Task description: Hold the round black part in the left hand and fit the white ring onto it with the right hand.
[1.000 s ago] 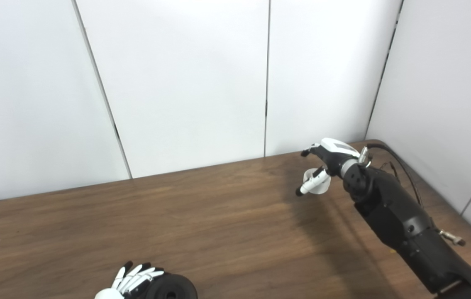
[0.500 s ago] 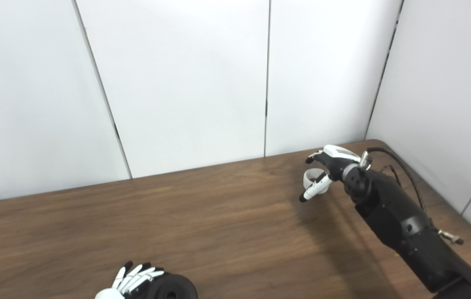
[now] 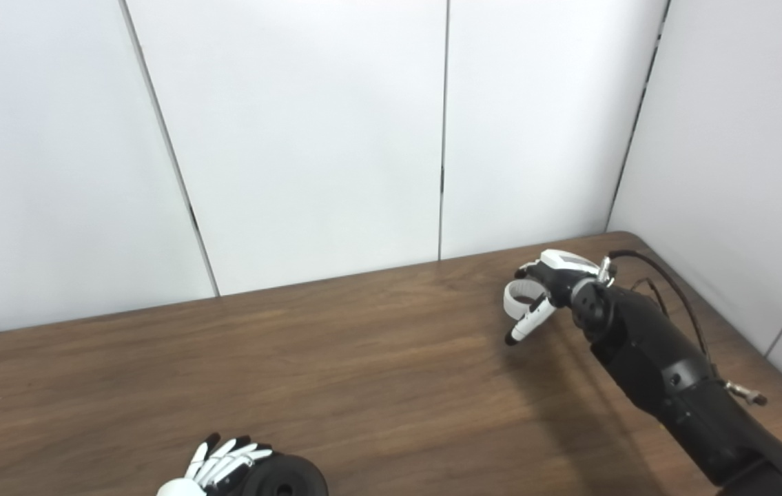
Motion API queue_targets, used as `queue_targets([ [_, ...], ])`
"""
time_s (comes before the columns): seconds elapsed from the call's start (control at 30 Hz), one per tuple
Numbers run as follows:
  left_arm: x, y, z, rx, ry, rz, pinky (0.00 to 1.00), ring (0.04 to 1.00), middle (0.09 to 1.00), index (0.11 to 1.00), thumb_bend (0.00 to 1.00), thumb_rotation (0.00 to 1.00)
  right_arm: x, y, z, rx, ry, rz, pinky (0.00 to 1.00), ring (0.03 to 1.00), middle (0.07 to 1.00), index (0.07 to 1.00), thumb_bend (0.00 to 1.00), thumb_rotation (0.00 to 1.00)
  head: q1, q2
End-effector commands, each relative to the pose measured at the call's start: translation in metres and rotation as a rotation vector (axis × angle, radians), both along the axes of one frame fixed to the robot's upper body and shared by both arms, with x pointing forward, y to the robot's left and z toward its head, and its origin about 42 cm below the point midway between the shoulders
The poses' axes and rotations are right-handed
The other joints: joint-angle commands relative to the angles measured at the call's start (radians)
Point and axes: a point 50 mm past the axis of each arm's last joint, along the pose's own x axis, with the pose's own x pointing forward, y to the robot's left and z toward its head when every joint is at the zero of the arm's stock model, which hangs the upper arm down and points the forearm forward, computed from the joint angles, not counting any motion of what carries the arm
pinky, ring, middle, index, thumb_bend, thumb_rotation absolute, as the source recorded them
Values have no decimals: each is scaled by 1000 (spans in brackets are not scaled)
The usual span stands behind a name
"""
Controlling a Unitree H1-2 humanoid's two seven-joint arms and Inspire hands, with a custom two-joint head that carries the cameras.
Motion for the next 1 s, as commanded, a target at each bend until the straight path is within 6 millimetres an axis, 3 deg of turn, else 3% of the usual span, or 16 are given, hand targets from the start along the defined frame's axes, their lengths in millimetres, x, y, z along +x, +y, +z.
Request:
queue_targets([
  [0.0, -12, 42, -96, 167, 257, 127, 1000, 900, 818, 482, 525, 58, 26, -20, 125, -159, -307, 29, 1000, 1000, 985, 895, 920, 293, -1, 0],
  [0.6, -12, 41, -95, 165, 253, 125, 1000, 903, 816, 482, 525, 59, 26, -24, 123, -173, -300, 30, 1000, 1000, 965, 836, 844, 260, 2, 3],
  [0.97, -11, 38, -94, 172, 247, 122, 1000, 899, 815, 482, 525, 59, 26, -25, 125, -175, -300, 50, 986, 970, 883, 777, 802, 206, 11, 4],
])
